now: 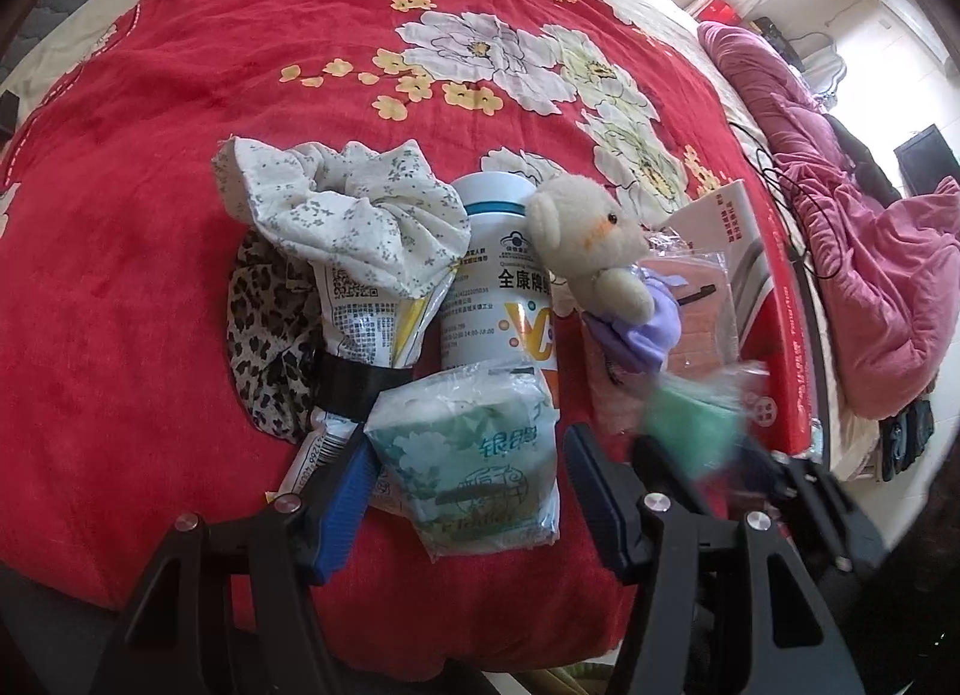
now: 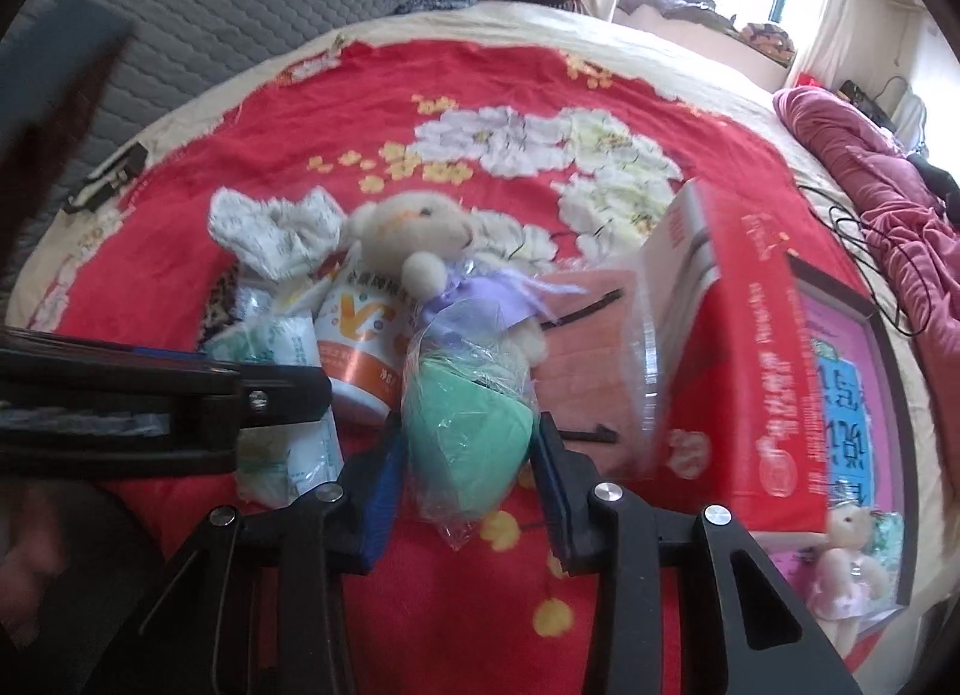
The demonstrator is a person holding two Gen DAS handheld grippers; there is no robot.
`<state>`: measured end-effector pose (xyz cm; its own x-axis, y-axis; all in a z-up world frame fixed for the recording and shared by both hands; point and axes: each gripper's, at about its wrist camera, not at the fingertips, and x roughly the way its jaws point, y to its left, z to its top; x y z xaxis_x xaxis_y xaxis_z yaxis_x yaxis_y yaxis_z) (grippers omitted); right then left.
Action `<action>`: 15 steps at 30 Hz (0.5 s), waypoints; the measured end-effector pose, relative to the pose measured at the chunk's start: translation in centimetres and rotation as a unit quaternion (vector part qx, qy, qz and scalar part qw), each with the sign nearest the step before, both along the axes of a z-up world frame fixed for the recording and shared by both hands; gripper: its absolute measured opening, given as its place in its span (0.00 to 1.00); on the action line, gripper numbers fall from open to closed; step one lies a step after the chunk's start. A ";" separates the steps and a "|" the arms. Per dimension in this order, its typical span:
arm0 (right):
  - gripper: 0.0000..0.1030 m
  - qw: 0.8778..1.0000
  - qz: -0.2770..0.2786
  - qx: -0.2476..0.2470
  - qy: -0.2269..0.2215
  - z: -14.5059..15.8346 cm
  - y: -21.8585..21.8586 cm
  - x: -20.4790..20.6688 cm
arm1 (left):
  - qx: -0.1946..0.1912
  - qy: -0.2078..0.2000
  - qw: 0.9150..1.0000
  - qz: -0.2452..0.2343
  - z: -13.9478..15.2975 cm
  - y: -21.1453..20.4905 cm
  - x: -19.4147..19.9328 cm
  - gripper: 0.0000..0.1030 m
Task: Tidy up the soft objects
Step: 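Grasp another green-patterned tissue pack with the left tool while the right tool grasps the bagged green ball, then carry the tissue pack with the left tool while the right tool carries the bagged ball to the tray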
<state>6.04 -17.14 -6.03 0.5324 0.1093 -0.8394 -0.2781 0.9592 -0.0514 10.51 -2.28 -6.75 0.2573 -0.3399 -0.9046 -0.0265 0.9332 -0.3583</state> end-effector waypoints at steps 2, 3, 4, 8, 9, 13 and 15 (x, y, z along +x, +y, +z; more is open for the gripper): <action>0.41 1.000 -0.007 0.012 -0.001 0.9 -0.9 -0.4 | 0.012 0.002 1.000 -0.001 -0.3 -0.4 0.1 0.52; 0.41 1.000 -0.010 0.017 -0.003 1.3 -1.3 -0.6 | 0.014 0.000 1.000 -0.002 -0.3 -0.6 0.1 0.51; 0.41 1.000 -0.014 0.024 -0.005 1.8 -1.8 -0.8 | 0.016 -0.002 1.000 -0.003 -0.4 -0.7 0.1 0.50; 0.41 0.999 -0.025 0.037 -0.014 3.1 -3.1 -1.2 | 0.016 -0.009 1.000 -0.008 -0.1 -1.1 -0.1 0.45; 0.41 0.999 -0.029 0.041 -0.018 3.5 -3.4 -1.3 | 0.008 -0.012 1.000 -0.005 0.1 -0.9 -0.3 0.43; 0.41 0.998 -0.037 0.051 -0.026 4.3 -4.3 -1.6 | -0.013 -0.026 1.000 0.001 1.4 -0.1 -1.1 0.43; 0.41 0.997 -0.038 0.052 -0.030 4.6 -4.6 -1.8 | -0.018 -0.032 0.999 0.002 2.0 0.1 -1.4 0.43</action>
<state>4.26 -21.73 -1.39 0.5917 0.1506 -0.7920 -0.2030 0.9786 0.0344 9.11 -2.14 -4.72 0.3154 -0.3707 -0.8735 -0.0071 0.9196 -0.3928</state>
